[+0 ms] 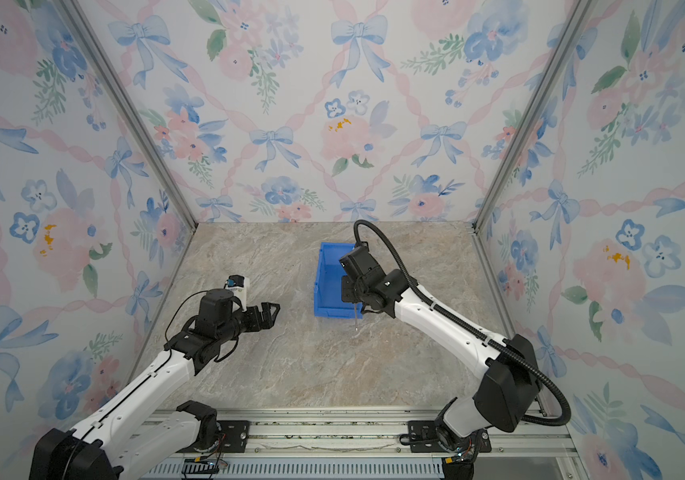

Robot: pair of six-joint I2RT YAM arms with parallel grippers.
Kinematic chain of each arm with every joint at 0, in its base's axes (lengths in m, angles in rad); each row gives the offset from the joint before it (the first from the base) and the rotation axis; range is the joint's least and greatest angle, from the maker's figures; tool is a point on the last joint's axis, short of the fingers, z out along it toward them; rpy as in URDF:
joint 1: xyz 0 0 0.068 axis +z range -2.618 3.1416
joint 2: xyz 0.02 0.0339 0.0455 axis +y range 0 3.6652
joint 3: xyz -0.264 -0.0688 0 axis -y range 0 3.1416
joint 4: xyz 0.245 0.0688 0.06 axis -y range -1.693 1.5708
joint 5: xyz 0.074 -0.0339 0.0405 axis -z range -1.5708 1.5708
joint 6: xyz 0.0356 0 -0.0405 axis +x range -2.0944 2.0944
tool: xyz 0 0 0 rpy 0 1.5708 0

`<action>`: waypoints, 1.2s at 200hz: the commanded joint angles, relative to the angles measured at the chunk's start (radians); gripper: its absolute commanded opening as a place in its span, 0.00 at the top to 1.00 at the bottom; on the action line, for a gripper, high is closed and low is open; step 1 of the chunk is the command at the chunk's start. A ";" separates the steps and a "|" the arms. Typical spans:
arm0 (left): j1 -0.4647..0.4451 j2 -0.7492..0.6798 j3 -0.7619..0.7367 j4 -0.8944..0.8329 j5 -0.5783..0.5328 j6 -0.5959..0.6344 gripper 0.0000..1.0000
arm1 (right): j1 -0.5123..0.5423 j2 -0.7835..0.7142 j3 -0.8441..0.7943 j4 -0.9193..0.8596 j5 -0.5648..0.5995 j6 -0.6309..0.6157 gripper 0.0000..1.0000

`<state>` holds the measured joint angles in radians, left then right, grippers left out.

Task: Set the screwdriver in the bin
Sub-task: 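Carry the screwdriver with the right gripper over the blue bin, then lower the screwdriver into the blue bin and open the right gripper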

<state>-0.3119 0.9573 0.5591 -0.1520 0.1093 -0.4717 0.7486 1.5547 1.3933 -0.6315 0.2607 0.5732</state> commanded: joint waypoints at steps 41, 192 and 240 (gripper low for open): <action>-0.006 -0.083 -0.035 0.003 -0.028 0.016 0.03 | -0.039 0.294 0.273 0.004 0.023 0.002 1.00; -0.004 -0.055 -0.013 0.004 -0.053 0.027 0.02 | -0.117 0.655 0.515 0.018 0.058 -0.011 1.00; -0.004 -0.036 -0.015 0.006 -0.055 0.036 0.02 | -0.112 0.689 0.521 0.021 0.073 -0.011 1.00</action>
<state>-0.3119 0.9108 0.5301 -0.1524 0.0669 -0.4679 0.6365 2.2242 1.8851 -0.6071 0.3054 0.5686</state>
